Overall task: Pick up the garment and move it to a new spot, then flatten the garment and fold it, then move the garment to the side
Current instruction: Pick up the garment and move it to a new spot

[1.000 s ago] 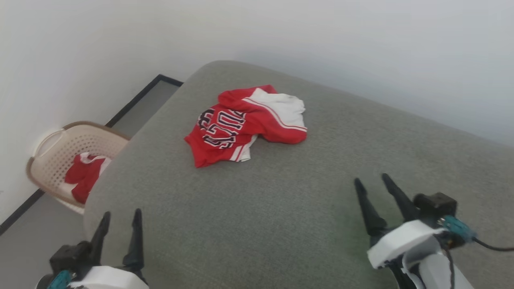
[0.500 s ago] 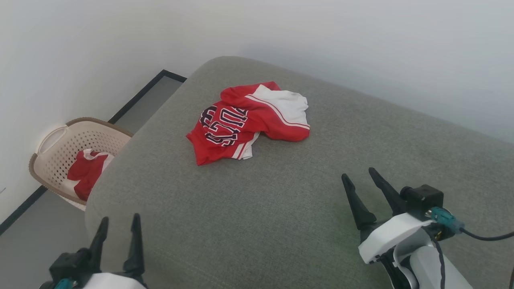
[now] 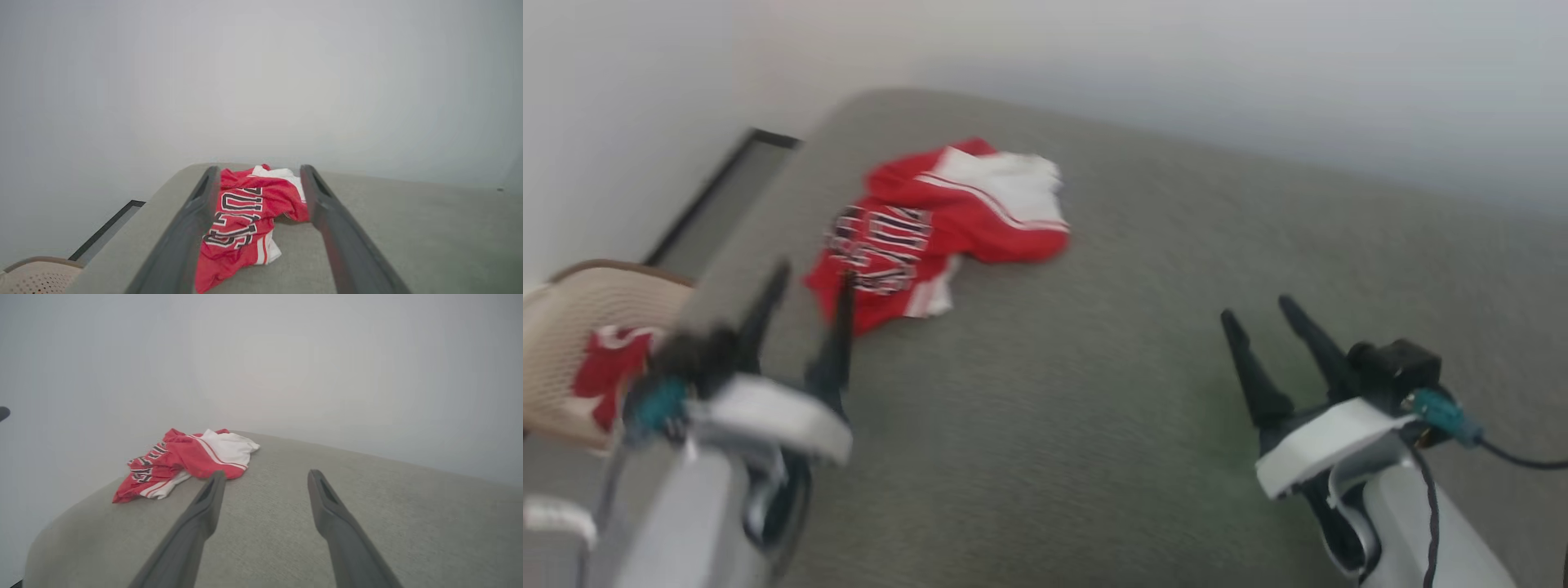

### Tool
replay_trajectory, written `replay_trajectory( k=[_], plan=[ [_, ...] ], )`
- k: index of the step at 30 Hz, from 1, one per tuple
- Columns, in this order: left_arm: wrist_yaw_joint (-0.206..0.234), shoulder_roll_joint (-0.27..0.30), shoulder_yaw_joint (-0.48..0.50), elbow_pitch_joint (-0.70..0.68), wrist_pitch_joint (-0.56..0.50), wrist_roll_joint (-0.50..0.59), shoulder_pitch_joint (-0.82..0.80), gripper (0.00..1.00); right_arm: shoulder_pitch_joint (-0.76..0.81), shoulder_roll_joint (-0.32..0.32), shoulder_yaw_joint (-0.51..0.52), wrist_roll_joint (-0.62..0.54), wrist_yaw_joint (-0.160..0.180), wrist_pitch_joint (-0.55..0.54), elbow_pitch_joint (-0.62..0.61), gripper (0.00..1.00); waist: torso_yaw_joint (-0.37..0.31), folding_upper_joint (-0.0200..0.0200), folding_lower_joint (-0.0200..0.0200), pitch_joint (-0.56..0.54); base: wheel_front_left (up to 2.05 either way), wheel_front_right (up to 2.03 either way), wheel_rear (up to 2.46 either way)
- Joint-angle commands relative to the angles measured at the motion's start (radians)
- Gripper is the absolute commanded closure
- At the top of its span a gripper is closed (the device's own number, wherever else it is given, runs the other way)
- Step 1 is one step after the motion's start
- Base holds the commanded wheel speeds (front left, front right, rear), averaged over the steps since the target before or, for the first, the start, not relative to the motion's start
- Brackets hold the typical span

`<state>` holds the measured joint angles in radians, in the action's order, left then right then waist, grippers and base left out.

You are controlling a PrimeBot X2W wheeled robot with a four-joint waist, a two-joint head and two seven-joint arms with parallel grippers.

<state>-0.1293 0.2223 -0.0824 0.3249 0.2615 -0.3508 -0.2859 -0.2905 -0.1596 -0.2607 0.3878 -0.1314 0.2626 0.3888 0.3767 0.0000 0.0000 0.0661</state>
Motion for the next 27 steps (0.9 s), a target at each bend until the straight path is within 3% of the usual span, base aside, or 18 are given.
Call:
replay_trajectory(
  k=[1,7,14,21,27],
  plan=[
    [-0.003,0.028,-0.021,0.037,0.005,-0.031,-0.081,0.00,-0.026,-0.010,0.002,0.000,0.001,0.003,-0.008,0.00,-0.142,0.0000,0.0000,0.139,0.00,0.00,0.00],
    [-0.002,0.174,-0.097,0.222,0.004,-0.158,-0.332,0.00,-0.075,0.000,0.018,-0.017,0.001,0.002,-0.029,0.00,-0.260,0.0000,0.0000,0.257,0.00,0.00,0.00],
    [-0.002,0.303,-0.164,0.454,-0.147,-0.341,-0.506,0.00,-0.100,0.033,0.031,-0.018,0.001,0.002,-0.048,0.00,-0.348,0.0000,0.0000,0.298,0.00,0.00,0.00],
    [-0.002,0.351,-0.233,0.586,-0.337,-0.442,-0.571,0.00,-0.108,0.047,0.035,-0.014,0.001,0.002,-0.052,0.00,-0.378,0.0000,0.0000,0.312,0.00,0.00,0.00],
    [-0.001,0.354,-0.283,0.718,-0.635,-0.515,-0.610,0.00,-0.121,0.050,0.034,-0.015,0.001,0.002,-0.060,0.00,-0.394,0.0000,0.0000,0.333,0.00,0.00,0.00]
  ],
)
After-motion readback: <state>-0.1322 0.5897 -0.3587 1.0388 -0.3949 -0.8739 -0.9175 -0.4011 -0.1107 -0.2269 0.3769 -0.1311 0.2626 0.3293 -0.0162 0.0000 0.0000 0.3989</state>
